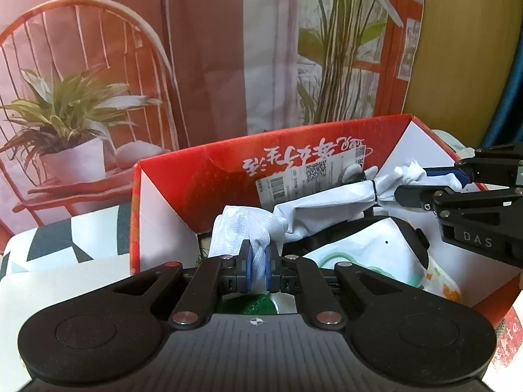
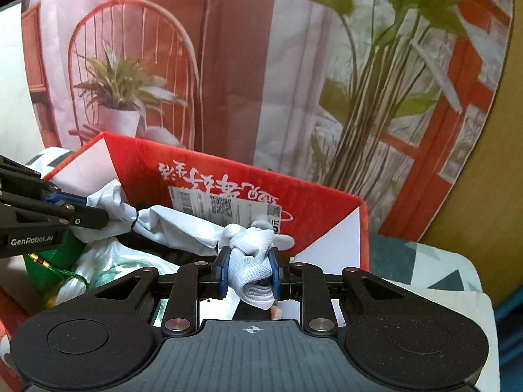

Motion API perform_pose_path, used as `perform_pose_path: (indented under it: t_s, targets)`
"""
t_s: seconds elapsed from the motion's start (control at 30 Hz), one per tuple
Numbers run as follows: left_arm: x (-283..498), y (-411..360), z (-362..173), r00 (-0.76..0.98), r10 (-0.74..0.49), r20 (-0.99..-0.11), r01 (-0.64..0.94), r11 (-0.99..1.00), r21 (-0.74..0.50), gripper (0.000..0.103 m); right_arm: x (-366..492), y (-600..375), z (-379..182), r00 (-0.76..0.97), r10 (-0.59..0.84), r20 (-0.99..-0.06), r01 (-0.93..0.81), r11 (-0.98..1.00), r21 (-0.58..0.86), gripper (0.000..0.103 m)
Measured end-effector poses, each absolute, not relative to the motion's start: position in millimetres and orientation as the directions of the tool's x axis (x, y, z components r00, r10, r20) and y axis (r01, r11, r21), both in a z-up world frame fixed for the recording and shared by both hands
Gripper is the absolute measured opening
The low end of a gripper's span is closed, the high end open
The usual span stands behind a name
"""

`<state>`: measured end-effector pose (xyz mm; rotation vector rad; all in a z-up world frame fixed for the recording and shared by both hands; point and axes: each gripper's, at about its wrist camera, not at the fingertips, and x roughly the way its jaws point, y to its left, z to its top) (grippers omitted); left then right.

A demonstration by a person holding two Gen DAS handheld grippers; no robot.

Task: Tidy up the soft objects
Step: 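Carry the white cloth into the red box and open both grippers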

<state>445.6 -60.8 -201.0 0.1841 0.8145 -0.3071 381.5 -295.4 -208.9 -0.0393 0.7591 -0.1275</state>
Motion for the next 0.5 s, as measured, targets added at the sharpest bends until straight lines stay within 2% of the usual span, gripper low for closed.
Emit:
perform_pose_path:
  t_s: [0.2, 0.3, 0.33, 0.37, 0.4, 0.43, 0.5]
  targets:
    - [445.3, -61.6, -200.8, 0.638, -0.197, -0.744, 0.343, 0.938, 0.045, 0.01, 385.8, -292.6, -212.1, 0.696, -0.14, -0.705, 0.103, 0.99, -0.095, 0.023]
    - [442.6, -63.2, -198.2, 0.641, -0.197, -0.742, 0.348, 0.936, 0.053, 0.012, 385.8, -292.5, -211.4, 0.695, -0.144, -0.705, 0.107, 0.99, -0.097, 0.028]
    - [441.4, -63.4, -196.8, 0.642, -0.199, -0.74, 0.349, 0.936, 0.051, 0.017, 384.7, -293.0, -210.7, 0.699, -0.145, -0.7, 0.11, 0.989, -0.095, 0.032]
    - [440.0, -63.1, -194.6, 0.646, -0.204, -0.736, 0.35, 0.936, 0.047, 0.029, 382.4, -293.2, -208.5, 0.711, -0.151, -0.687, 0.123, 0.988, -0.09, 0.036]
    - [437.7, -62.2, -191.5, 0.652, -0.211, -0.728, 0.35, 0.936, 0.042, 0.034, 379.9, -294.2, -206.8, 0.72, -0.154, -0.676, 0.131, 0.988, -0.085, 0.038]
    - [435.3, -61.3, -188.0, 0.66, -0.219, -0.719, 0.351, 0.936, 0.037, 0.045, 377.2, -294.3, -204.3, 0.73, -0.152, -0.667, 0.136, 0.988, -0.076, 0.041]
    - [428.7, -59.3, -179.8, 0.678, -0.235, -0.697, 0.356, 0.934, 0.031, 0.051, 372.6, -296.5, -200.4, 0.741, -0.143, -0.656, 0.142, 0.988, -0.056, 0.045]
